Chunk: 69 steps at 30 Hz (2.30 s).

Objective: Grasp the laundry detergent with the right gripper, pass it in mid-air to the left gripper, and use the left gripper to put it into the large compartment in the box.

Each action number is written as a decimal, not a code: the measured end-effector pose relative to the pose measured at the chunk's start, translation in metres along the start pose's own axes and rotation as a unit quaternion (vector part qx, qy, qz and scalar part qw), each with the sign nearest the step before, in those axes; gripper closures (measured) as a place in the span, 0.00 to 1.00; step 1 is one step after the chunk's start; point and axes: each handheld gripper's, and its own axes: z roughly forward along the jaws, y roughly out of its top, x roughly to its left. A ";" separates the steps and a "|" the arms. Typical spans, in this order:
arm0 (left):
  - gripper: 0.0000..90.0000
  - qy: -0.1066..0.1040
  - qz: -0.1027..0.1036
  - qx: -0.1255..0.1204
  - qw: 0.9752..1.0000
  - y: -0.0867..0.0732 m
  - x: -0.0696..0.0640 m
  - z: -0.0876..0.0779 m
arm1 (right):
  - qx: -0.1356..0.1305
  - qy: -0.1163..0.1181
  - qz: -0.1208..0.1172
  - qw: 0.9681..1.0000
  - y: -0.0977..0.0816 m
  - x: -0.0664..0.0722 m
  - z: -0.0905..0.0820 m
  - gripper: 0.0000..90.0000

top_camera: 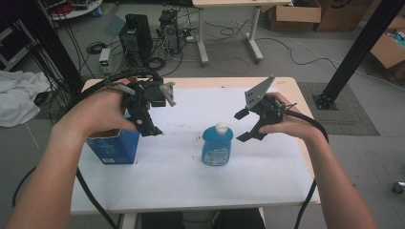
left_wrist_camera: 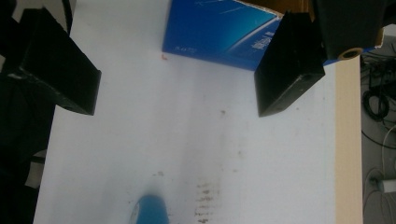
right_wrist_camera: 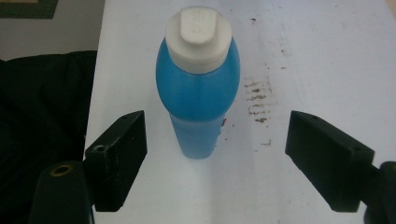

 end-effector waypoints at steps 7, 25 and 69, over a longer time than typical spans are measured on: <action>0.17 0.000 0.004 0.003 1.000 0.000 0.001 0.000 | -0.003 0.004 0.001 1.000 -0.006 0.001 0.010 0.23; 0.17 -0.004 0.005 0.002 1.000 0.000 0.002 0.002 | -0.017 0.016 0.008 1.000 -0.016 0.001 0.038 0.23; 0.17 -0.003 0.004 -0.002 1.000 0.000 0.003 0.001 | -0.063 0.013 -0.001 0.998 -0.022 0.005 0.078 0.48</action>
